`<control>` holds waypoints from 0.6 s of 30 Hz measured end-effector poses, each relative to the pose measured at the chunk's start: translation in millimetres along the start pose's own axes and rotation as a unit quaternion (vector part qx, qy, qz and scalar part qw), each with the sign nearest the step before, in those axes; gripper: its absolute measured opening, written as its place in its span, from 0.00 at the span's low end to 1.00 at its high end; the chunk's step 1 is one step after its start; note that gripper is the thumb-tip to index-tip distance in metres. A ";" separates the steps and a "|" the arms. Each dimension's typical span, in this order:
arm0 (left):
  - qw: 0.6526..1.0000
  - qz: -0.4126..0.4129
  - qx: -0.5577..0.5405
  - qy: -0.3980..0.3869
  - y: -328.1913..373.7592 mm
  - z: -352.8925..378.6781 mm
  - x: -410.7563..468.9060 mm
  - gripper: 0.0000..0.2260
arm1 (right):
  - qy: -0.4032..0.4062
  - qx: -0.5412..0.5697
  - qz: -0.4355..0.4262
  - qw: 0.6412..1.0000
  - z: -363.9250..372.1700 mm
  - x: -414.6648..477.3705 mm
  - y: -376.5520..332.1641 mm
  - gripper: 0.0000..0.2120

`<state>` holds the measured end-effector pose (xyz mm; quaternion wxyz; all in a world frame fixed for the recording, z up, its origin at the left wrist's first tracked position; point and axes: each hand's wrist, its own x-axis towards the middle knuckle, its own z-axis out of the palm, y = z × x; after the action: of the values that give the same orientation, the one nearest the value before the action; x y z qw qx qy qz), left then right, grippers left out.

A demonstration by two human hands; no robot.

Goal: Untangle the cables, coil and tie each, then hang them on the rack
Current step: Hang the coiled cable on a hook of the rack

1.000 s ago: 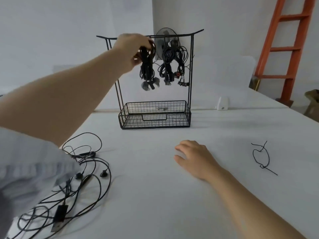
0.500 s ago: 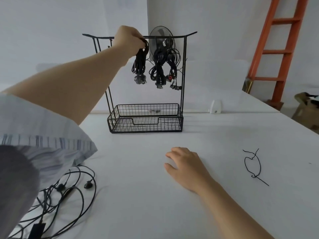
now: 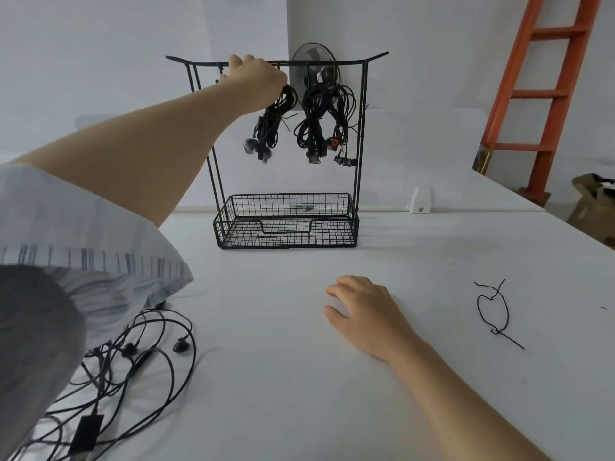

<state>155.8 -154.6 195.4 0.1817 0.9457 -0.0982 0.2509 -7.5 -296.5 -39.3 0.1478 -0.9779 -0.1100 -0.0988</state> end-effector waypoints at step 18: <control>0.989 0.067 -0.024 -0.130 -157.3 -23.0 -272.4 0.34 | 0.023 -0.068 0.014 0.997 -10.9 -9.7 -13.4 0.18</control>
<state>-43.5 24.0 28.7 0.1731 0.9569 -0.1900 0.1354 -21.9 -289.3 -27.7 0.0852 -0.9846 -0.0863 -0.1260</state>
